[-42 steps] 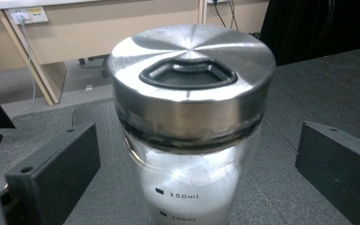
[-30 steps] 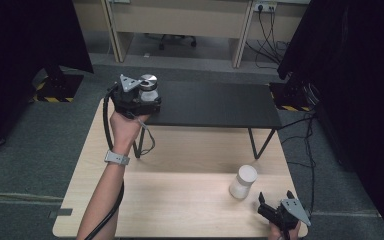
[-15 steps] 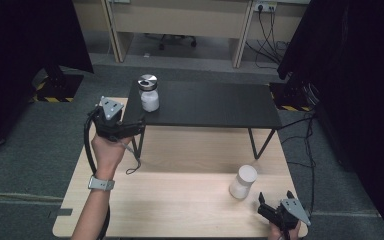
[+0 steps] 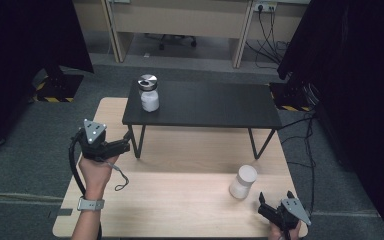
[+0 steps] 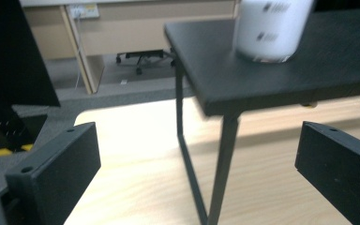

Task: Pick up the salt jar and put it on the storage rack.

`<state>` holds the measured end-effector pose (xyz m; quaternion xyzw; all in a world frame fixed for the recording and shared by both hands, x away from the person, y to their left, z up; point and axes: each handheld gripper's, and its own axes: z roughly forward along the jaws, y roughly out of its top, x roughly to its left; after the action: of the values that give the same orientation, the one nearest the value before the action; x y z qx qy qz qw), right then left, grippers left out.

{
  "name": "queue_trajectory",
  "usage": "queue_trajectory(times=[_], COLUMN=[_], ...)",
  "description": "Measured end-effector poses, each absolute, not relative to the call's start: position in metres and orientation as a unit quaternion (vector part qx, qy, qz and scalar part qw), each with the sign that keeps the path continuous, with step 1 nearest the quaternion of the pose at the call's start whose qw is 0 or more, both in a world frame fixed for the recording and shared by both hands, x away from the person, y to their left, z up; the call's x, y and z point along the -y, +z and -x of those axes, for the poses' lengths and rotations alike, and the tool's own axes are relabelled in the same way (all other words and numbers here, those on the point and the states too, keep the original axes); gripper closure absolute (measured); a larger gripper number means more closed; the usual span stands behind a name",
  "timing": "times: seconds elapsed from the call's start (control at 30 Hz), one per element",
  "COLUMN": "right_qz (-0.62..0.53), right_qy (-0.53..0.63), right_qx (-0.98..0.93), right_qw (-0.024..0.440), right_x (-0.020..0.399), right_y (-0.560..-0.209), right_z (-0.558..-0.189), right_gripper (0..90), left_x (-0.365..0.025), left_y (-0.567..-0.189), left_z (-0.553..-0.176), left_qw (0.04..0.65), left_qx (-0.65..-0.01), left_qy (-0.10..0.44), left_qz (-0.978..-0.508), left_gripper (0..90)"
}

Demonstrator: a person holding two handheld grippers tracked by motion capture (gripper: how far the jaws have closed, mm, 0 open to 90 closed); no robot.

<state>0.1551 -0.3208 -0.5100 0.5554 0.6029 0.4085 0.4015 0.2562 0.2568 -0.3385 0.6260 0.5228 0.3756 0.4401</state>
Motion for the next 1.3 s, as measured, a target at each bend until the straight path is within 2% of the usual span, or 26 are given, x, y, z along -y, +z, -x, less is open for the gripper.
queue_trajectory(times=[0.43, 0.8, 1.3], right_qz=[-0.556, -0.556, -0.555], right_qy=[0.408, 0.406, 0.396], right_qx=[-0.605, -0.606, -0.611], right_qw=[0.397, 0.398, 0.402], right_x=[0.323, 0.322, 0.319], right_y=[-0.509, -0.509, -0.508], right_z=[-0.156, -0.156, -0.157], right_gripper=[0.3, 0.3, 0.3], left_x=[-0.281, -0.286, -0.302], left_y=[-0.38, -0.413, -0.443], left_z=[-0.241, -0.224, -0.216], left_qw=[0.425, 0.402, 0.379], left_qx=[-0.556, -0.568, -0.598], left_qy=[0.346, 0.354, 0.329], left_qz=[-0.625, -0.625, -0.625], left_gripper=[0.0, 0.0, 0.0])
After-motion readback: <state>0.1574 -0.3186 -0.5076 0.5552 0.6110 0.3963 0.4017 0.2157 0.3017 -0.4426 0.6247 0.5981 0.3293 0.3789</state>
